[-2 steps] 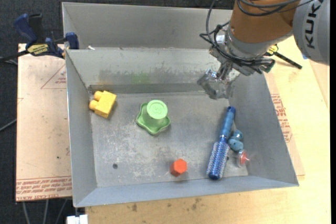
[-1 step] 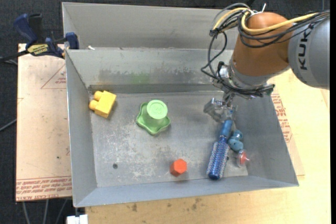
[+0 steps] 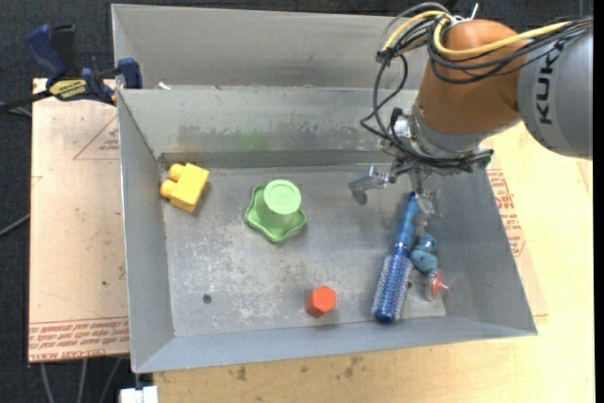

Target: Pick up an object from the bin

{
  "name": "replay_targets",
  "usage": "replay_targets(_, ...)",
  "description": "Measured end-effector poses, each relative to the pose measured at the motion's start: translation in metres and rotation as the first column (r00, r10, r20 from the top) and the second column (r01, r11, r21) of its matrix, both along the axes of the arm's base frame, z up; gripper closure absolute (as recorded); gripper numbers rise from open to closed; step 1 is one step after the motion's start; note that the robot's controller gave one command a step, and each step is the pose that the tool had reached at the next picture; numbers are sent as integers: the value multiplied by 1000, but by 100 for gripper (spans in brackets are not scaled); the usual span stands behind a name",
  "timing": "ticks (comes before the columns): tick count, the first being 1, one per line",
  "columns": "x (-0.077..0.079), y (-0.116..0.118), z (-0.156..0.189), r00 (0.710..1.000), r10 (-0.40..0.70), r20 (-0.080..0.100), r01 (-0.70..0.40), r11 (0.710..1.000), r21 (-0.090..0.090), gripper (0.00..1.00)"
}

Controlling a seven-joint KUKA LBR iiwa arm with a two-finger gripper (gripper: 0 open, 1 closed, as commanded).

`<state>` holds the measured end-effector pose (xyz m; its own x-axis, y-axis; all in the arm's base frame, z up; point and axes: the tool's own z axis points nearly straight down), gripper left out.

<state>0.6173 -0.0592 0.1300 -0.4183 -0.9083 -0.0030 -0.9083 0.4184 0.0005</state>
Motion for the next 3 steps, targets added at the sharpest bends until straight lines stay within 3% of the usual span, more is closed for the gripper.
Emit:
replay_targets(1, 17, -17, -59, 963, 271, 1, -271, 963, -3, 0)
replay_targets(2, -46, -70, -54, 974, 225, 21, -225, 974, 7, 0)
replay_targets(3, -48, -71, -58, 973, 230, 11, -230, 973, 3, 100)
